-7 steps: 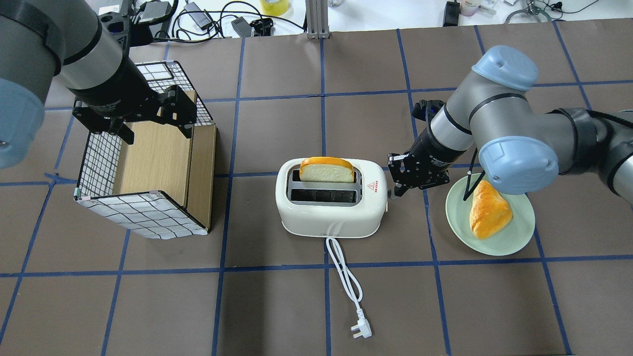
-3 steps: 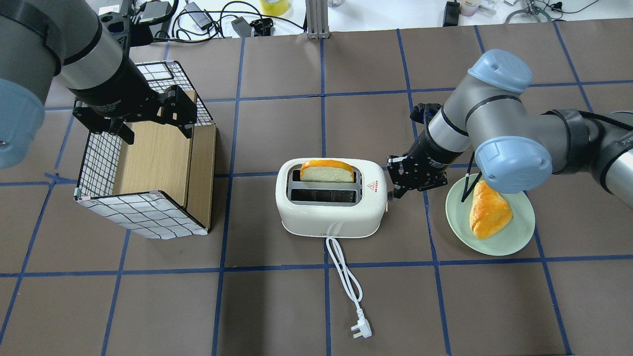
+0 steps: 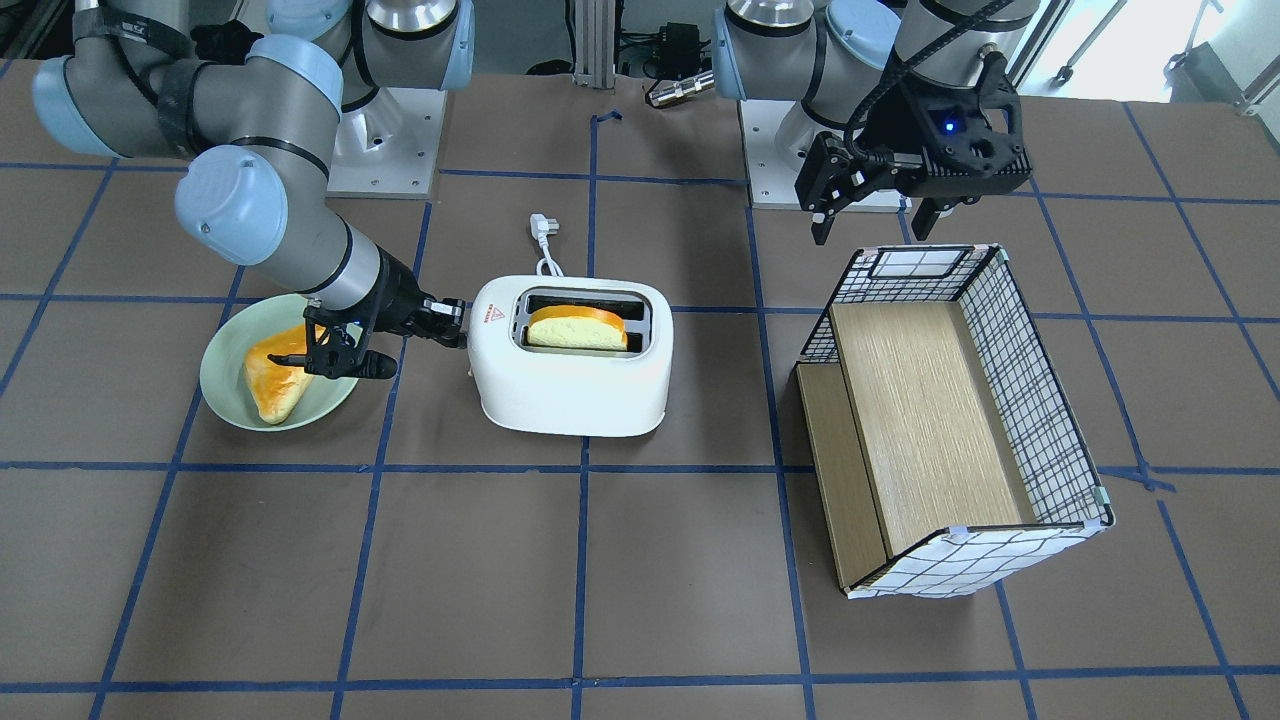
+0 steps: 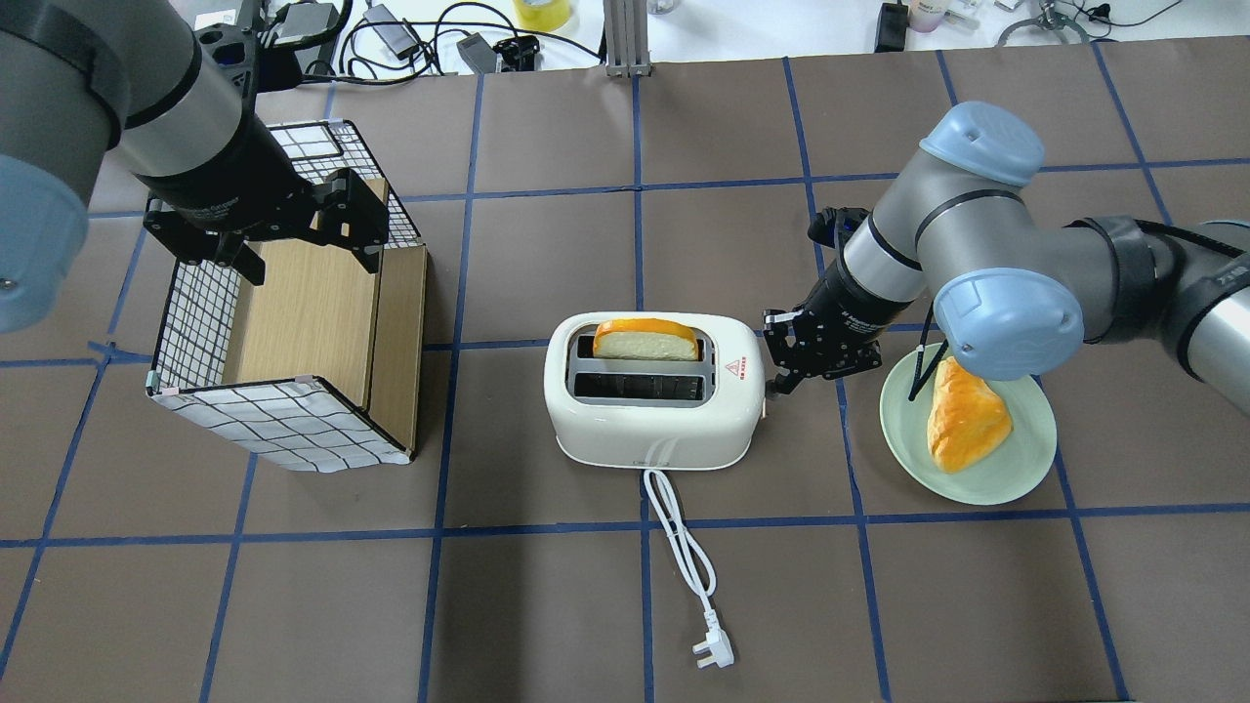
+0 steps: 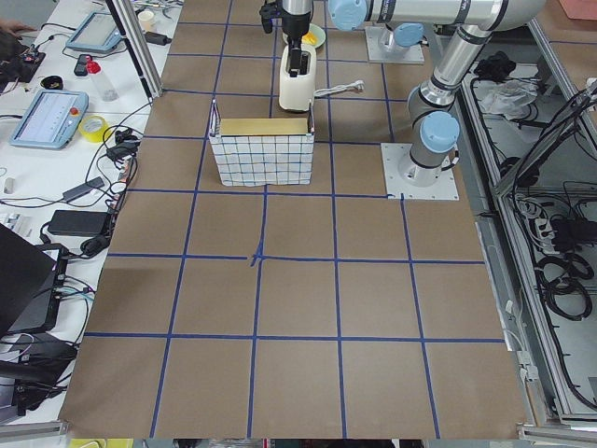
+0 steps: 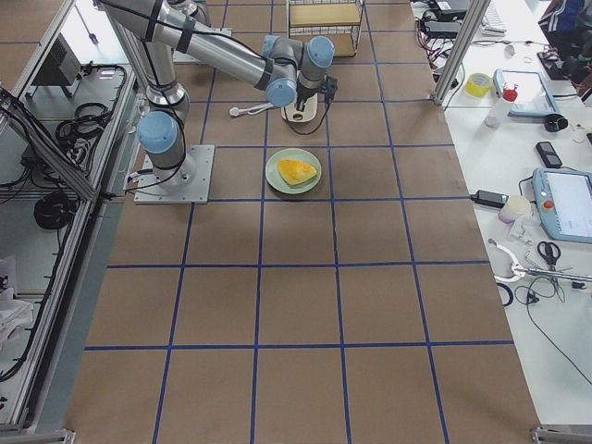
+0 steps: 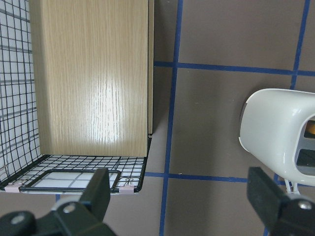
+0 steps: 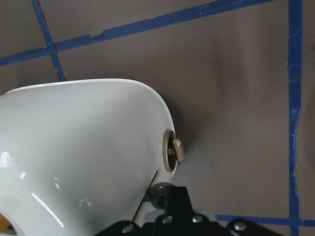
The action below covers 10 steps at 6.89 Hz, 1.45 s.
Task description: Press toaster with right arm
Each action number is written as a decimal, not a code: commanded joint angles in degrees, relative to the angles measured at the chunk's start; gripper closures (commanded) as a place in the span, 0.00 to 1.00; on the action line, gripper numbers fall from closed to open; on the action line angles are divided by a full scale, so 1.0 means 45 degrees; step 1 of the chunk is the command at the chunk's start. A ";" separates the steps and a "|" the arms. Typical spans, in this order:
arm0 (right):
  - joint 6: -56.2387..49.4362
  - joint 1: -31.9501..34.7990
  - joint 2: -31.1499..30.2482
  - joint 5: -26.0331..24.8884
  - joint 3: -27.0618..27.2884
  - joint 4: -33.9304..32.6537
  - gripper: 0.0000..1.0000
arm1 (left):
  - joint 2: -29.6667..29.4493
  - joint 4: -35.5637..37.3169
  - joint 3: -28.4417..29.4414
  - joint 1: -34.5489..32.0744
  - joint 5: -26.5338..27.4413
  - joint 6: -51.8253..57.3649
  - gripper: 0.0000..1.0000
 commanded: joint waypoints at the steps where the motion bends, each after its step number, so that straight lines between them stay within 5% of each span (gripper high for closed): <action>1: -0.0019 0.0000 0.0036 -0.0035 -0.0007 0.0007 1.00 | 0.0000 0.0000 0.0000 0.0000 0.0014 0.0000 0.00; 6: 0.0234 0.0078 -0.0880 -0.1713 -0.1486 0.1213 1.00 | 0.0000 0.0000 0.0000 0.0000 0.0014 0.0000 0.00; 10: 0.0118 0.0078 -0.0979 -0.4093 -0.6520 0.6094 1.00 | 0.0000 0.0000 0.0000 0.0000 0.0014 0.0000 0.00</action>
